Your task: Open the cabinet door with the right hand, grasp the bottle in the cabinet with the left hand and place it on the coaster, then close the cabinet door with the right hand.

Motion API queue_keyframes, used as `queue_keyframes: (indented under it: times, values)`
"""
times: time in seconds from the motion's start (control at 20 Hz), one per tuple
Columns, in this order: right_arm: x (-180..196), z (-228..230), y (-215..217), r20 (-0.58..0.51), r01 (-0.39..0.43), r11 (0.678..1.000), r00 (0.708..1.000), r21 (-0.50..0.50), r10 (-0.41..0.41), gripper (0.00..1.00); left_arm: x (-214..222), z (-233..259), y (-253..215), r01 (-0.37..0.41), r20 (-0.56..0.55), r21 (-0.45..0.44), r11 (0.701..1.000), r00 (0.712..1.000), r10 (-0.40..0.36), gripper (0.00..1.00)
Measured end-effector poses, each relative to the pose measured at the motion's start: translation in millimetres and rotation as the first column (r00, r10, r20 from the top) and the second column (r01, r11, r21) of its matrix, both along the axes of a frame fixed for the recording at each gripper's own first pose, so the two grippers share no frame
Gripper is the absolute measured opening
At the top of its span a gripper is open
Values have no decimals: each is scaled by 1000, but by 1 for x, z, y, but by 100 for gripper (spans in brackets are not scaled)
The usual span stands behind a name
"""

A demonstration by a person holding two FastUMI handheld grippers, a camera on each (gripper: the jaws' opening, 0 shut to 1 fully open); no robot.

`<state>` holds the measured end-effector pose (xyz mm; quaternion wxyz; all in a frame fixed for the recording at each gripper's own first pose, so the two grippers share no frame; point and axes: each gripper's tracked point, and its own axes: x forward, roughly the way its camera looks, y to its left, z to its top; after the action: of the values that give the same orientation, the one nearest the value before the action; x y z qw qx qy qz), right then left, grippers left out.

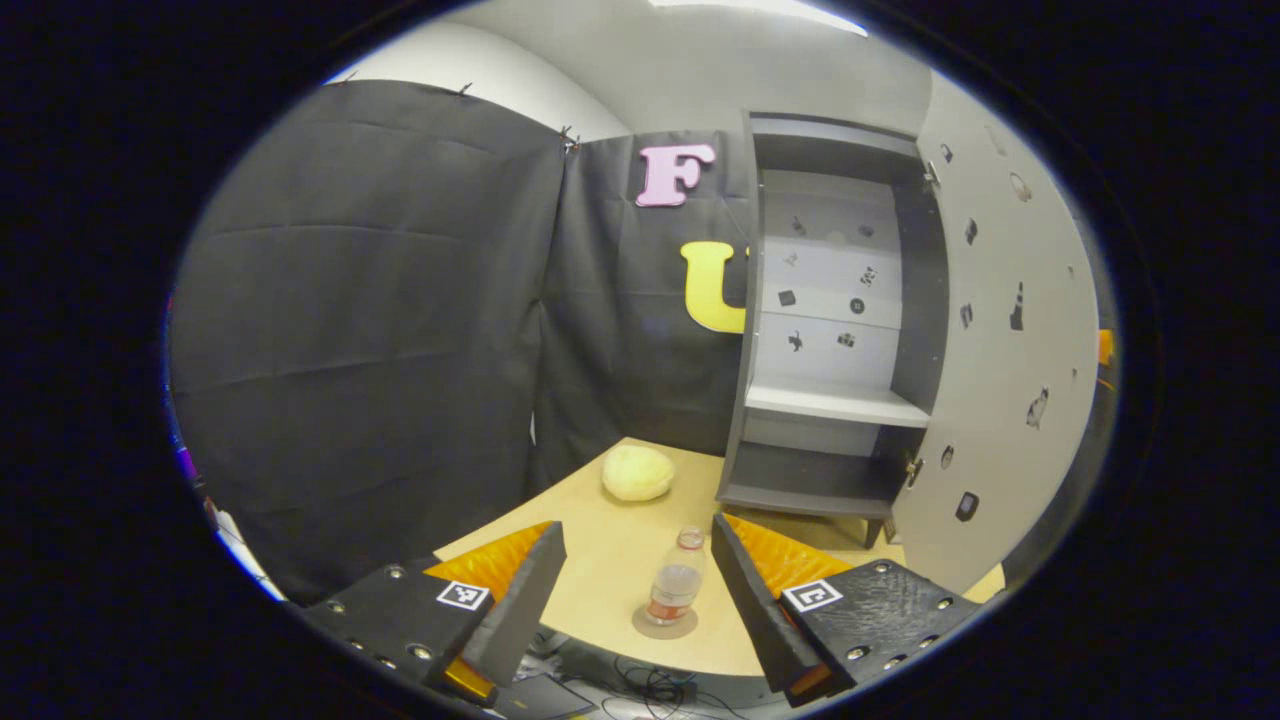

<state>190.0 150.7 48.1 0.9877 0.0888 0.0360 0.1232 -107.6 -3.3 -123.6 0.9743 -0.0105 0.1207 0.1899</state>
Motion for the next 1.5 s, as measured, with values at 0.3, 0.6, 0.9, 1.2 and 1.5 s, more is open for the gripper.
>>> queue_keyframes:
  times: [0.3,0.6,0.9,1.2,1.5]
  values:
    - [-6,4,67,-3,3,998,1000,56,-3,97,19,8,24,126,18,12,992,992,-126,88]
    - [9,12,128,4,0,998,1000,61,0,97,45,14,62,189,25,61,980,981,-191,90]
    - [27,12,206,1,-54,997,999,58,54,97,53,16,84,219,56,22,975,974,-220,92]
    - [22,5,227,18,-58,998,998,-37,59,97,63,41,100,246,87,41,968,965,-249,90]
    - [8,-6,207,23,6,991,1000,-136,-3,98,67,31,58,355,83,-17,935,932,-353,92]
